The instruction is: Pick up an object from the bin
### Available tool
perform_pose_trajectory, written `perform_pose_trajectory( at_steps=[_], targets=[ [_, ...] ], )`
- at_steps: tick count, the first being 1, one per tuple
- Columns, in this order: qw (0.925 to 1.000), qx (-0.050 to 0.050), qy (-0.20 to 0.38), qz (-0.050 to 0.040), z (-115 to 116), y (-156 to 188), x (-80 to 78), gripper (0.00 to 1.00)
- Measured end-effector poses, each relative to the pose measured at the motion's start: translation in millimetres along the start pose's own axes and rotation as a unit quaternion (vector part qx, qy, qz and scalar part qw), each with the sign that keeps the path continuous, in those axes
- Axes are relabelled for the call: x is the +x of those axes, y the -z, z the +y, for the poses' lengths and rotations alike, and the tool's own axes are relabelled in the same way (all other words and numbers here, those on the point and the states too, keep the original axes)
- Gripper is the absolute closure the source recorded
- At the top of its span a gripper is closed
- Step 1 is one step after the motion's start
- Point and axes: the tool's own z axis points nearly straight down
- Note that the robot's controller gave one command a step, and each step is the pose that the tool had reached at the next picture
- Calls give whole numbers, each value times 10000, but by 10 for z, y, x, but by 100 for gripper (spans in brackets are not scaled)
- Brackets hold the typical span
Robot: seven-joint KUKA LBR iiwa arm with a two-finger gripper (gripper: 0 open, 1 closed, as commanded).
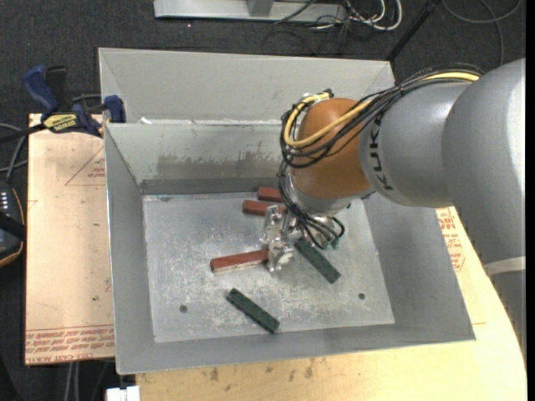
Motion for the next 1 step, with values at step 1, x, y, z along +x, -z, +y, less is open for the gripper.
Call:
perform_pose_trajectory(
  at_steps=[1],
  targets=[
    [9994,-16,348,-28,-31,1960,-263,100]
  ],
)
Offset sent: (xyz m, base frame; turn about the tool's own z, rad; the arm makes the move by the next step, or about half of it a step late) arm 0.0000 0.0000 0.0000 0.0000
